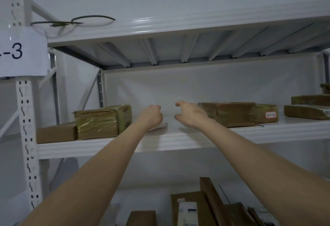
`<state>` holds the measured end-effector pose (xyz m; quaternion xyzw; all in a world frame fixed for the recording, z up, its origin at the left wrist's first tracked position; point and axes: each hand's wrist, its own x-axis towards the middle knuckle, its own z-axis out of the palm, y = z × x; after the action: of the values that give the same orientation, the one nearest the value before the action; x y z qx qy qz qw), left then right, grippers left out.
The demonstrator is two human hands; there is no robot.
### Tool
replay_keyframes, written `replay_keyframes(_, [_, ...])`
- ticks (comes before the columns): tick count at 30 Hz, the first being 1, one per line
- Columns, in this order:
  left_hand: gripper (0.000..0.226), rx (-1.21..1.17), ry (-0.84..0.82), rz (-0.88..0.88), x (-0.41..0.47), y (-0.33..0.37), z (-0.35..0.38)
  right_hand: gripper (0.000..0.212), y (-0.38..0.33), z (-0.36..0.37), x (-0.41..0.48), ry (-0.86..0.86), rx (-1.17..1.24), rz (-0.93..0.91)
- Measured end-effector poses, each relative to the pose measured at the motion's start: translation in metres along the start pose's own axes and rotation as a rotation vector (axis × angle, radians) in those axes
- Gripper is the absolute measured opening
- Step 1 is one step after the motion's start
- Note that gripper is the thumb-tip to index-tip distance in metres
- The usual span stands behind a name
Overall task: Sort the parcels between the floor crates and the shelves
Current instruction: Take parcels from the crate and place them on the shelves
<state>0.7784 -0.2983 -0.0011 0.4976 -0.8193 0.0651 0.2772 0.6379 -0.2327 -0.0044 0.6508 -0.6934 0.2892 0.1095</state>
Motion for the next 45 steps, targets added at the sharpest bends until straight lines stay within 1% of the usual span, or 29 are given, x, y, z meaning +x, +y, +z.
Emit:
replay_keyframes(3, [0.035, 0.150, -0.140, -0.037, -0.005, -0.027, 0.003, 0.054, -0.018, 0.028, 0.015, -0.111, 0.081, 0.056])
replay_keyframes(6, [0.034, 0.138, -0.249, 0.019, -0.008, -0.037, 0.009, 0.054, -0.025, 0.047, 0.025, -0.133, 0.149, 0.088])
replay_keyframes(9, [0.034, -0.064, -0.273, 0.047, -0.011, -0.040, 0.004, 0.056, -0.026, 0.053, 0.028, -0.051, 0.228, 0.143])
replay_keyframes(12, [0.037, -0.321, -0.292, 0.005, -0.017, -0.045, 0.000, 0.062, -0.028, 0.052, 0.027, 0.014, 0.320, 0.219])
replay_keyframes(14, [0.031, -0.448, -0.230, -0.058, -0.022, -0.047, 0.002, 0.064, -0.029, 0.050, 0.025, 0.055, 0.389, 0.225])
replay_keyframes(15, [0.034, -0.463, -0.157, -0.092, -0.024, -0.048, 0.002, 0.066, -0.029, 0.048, 0.023, 0.079, 0.422, 0.212])
replay_keyframes(17, [0.051, -0.447, 0.006, -0.185, -0.028, -0.050, 0.001, 0.072, -0.027, 0.042, 0.017, 0.123, 0.495, 0.174])
replay_keyframes(19, [0.057, -0.559, 0.103, -0.256, -0.030, -0.050, -0.003, 0.077, -0.023, 0.034, 0.007, 0.167, 0.577, 0.141])
replay_keyframes(20, [0.054, -0.677, 0.108, -0.285, -0.030, -0.048, -0.005, 0.078, -0.021, 0.029, 0.001, 0.189, 0.618, 0.122])
replay_keyframes(22, [0.035, -0.913, 0.070, -0.322, -0.031, -0.043, -0.010, 0.078, -0.018, 0.020, -0.010, 0.226, 0.699, 0.075])
replay_keyframes(23, [0.029, -0.980, 0.060, -0.325, -0.032, -0.039, -0.011, 0.077, -0.017, 0.016, -0.015, 0.236, 0.729, 0.057])
replay_keyframes(24, [0.028, -1.028, 0.067, -0.332, -0.034, -0.035, -0.011, 0.077, -0.015, 0.012, -0.019, 0.242, 0.746, 0.044])
replay_keyframes(26, [0.025, -1.108, 0.145, -0.343, -0.037, -0.027, -0.013, 0.077, -0.011, 0.005, -0.024, 0.247, 0.752, 0.033])
replay_keyframes(28, [0.020, -1.141, 0.211, -0.323, -0.038, -0.020, -0.016, 0.076, -0.007, 0.000, -0.028, 0.263, 0.727, 0.039])
replay_keyframes(32, [0.011, -1.114, 0.244, -0.278, -0.037, -0.012, -0.019, 0.072, 0.002, -0.005, -0.031, 0.306, 0.668, 0.047])
replay_keyframes(34, [0.009, -1.087, 0.260, -0.271, -0.037, -0.009, -0.020, 0.070, 0.003, -0.007, -0.032, 0.305, 0.535, 0.054])
replay_keyframes(36, [0.011, -1.051, 0.265, -0.269, -0.037, -0.008, -0.019, 0.075, 0.004, -0.007, -0.032, 0.295, 0.323, 0.055])
replay_keyframes(38, [0.010, -0.995, 0.263, -0.264, -0.036, -0.009, -0.018, 0.079, 0.003, -0.006, -0.034, 0.309, 0.181, -0.019])
replay_keyframes(39, [0.011, -0.970, 0.258, -0.263, -0.034, -0.009, -0.016, 0.078, 0.001, -0.005, -0.034, 0.309, 0.141, -0.079])
replay_keyframes(41, [0.009, -0.942, 0.240, -0.261, -0.032, -0.007, -0.013, 0.065, -0.004, 0.000, -0.035, 0.237, 0.071, -0.190])
replay_keyframes(42, [0.007, -0.924, 0.228, -0.258, -0.030, -0.006, -0.010, 0.053, -0.007, 0.003, -0.034, 0.177, 0.038, -0.232])
replay_keyframes(43, [0.010, -0.908, 0.210, -0.253, -0.027, -0.003, -0.007, 0.039, -0.010, 0.008, -0.033, 0.113, -0.006, -0.252])
replay_keyframes(44, [0.020, -0.897, 0.174, -0.245, -0.025, -0.001, -0.004, 0.030, -0.014, 0.012, -0.033, 0.050, -0.045, -0.253])
replay_keyframes(45, [0.034, -0.905, 0.113, -0.236, -0.023, 0.002, -0.001, 0.031, -0.016, 0.017, -0.032, -0.010, -0.068, -0.226])
